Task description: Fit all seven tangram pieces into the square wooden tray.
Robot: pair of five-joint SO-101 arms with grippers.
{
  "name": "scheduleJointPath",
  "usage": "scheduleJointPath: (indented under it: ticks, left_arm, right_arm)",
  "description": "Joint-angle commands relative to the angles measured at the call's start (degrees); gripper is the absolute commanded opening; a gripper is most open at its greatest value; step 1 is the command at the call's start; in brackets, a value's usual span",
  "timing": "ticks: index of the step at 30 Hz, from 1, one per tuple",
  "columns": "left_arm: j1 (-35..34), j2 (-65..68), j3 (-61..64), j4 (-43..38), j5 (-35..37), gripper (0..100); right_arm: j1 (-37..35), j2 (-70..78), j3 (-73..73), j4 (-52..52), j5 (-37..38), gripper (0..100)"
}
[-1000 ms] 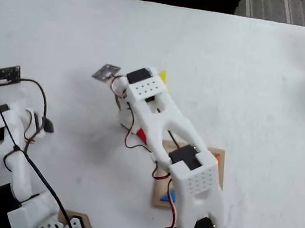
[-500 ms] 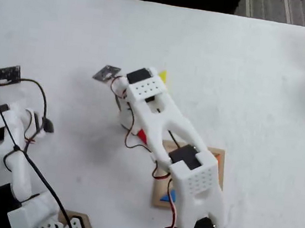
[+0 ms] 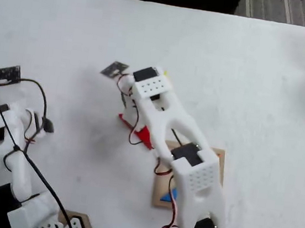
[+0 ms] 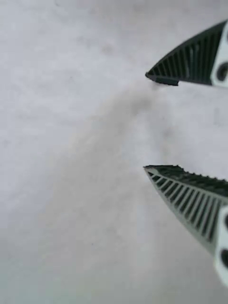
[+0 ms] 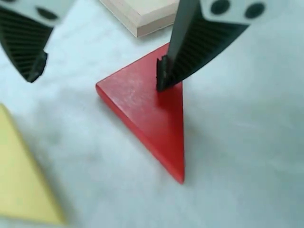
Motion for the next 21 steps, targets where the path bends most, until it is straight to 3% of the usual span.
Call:
scheduleJointPath:
  ticks: [1, 21]
  left_arm:
    - [-0.31, -2.33, -0.26, 0.18, 0.0, 27]
    - [-0.31, -2.33, -0.26, 0.18, 0.0, 27]
  right_arm:
    - [-2.33, 1.19, 0.18, -0.75, -2.2, 36.1]
    - [-3.74, -0.4, 0.26, 2.15, -2.37, 36.1]
